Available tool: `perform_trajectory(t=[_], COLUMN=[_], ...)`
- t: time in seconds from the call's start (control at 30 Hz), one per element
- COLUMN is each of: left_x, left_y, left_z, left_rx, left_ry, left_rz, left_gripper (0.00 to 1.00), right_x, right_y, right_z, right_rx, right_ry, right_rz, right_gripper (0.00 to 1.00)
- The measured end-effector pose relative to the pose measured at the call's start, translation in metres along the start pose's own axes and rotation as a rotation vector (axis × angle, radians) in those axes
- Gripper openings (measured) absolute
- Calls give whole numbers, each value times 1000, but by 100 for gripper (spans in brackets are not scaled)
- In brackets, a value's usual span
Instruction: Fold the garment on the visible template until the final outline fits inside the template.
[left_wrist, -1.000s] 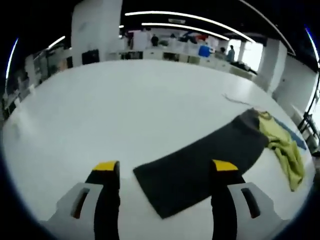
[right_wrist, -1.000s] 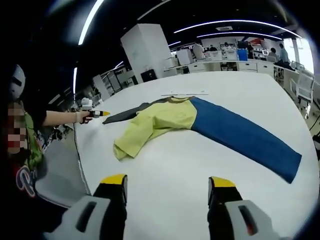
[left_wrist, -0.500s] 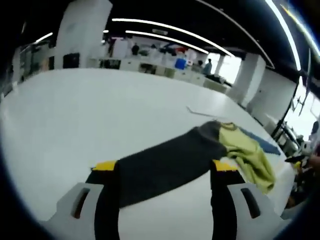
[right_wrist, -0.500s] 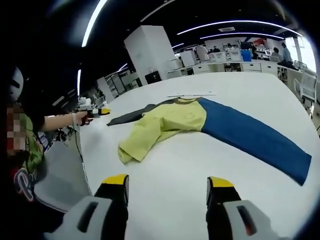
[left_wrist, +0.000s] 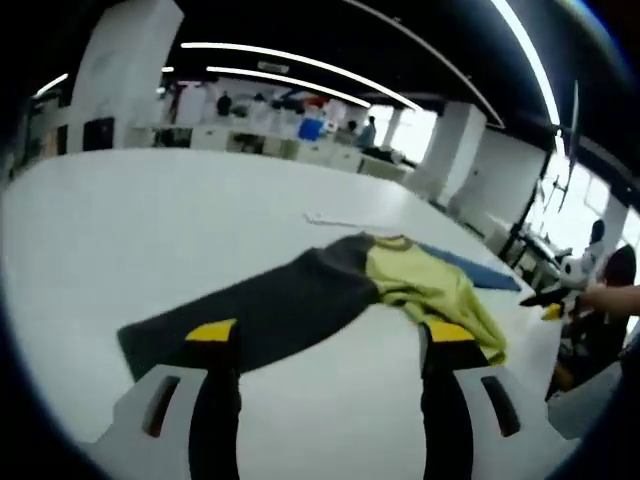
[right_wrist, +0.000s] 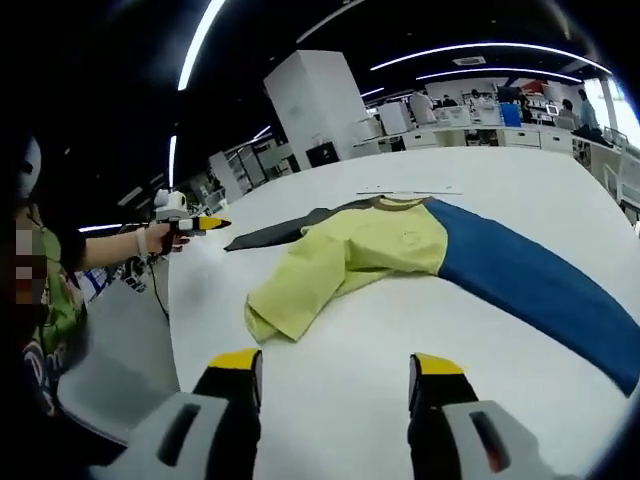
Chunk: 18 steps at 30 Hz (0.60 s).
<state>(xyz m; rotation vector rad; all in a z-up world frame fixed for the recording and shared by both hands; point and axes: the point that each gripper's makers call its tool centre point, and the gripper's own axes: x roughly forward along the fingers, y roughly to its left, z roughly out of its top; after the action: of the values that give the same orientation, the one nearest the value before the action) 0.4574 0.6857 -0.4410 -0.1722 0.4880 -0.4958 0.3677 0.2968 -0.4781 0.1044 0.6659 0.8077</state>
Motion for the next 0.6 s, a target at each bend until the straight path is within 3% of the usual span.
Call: perform_trajectory(t=[0.07,0.13,0.3,0.6], left_x=[0,-1,1,3], left_y=[-15,-24,-51,-78], left_z=[-3,-14,-25,-41], left_rx=[53,95,150,79], left_ry=[10,67,96,79], left_rz=[-46,-64,-123,-171], left_gripper=[71,71,69,66], right_x=[5,11,28,58], right_y=[1,1,7,13], right_z=[2,4,3,5], right_rx=[-22,-20,-44,-39], right_ry=[-2,-4,16,34], right_rz=[-7,-5,4,32], right_gripper=[57,57,53,41])
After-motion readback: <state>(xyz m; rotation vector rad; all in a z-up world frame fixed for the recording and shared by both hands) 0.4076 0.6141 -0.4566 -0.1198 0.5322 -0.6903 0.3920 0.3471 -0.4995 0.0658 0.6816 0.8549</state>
